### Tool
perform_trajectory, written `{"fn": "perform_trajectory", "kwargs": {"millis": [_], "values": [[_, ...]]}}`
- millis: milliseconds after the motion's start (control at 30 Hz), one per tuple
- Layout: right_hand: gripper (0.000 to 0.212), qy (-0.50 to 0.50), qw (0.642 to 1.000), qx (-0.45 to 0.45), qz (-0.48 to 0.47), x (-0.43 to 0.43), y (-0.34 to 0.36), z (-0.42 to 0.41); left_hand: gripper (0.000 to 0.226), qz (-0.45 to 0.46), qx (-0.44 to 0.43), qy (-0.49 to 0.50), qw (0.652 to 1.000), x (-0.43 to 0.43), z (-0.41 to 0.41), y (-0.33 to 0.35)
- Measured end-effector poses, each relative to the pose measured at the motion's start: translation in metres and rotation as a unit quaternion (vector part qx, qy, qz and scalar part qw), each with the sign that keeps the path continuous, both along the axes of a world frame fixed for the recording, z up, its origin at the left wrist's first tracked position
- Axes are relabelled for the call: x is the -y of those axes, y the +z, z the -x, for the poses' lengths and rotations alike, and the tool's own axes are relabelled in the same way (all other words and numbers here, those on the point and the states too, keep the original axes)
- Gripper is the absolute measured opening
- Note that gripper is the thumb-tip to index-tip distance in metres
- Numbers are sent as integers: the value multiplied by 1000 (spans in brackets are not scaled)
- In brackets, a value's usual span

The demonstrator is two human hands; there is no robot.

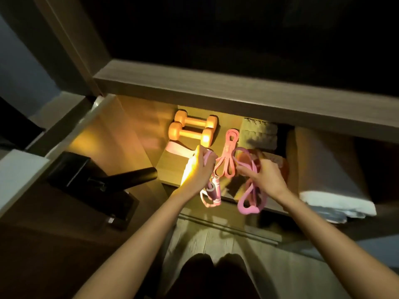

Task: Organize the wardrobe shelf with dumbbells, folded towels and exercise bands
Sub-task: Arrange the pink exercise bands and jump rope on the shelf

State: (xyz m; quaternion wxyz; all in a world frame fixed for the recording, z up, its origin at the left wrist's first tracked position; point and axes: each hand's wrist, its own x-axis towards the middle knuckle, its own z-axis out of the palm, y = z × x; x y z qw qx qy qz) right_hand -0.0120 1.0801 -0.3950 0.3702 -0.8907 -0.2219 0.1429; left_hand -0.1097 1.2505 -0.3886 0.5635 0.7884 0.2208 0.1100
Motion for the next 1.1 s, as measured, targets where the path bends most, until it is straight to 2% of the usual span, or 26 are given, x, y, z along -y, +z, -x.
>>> {"fn": "perform_trajectory", "kwargs": {"millis": [67,167,267,400,467,633,700,767,1000,1100], "values": [[32,8,999,48,-8,4,-14,-1,16,-28,15,20,999,-3,-4,-22],[45,13,992,126,11,10,-40,4,17,-56,47,52,996,-6,-1,-58],[49,25,989,141,38,18,-64,12,18,-37,63,82,994,-8,10,-85],[44,50,978,196,61,34,-82,28,13,-52,131,65,988,-1,36,-102],[40,62,968,226,92,43,-85,35,6,-42,137,46,989,2,49,-104],[37,84,931,291,204,60,-82,38,22,-72,146,-4,987,10,62,-108],[49,96,895,334,280,58,-82,30,18,-74,149,-24,986,12,63,-109],[50,111,867,366,319,54,-84,22,17,-70,147,-43,986,10,62,-111],[48,135,872,329,336,25,-131,-7,20,-61,134,-29,989,-6,45,-122],[52,129,893,316,294,2,-152,-10,21,-57,123,-19,991,-16,36,-131]]}}
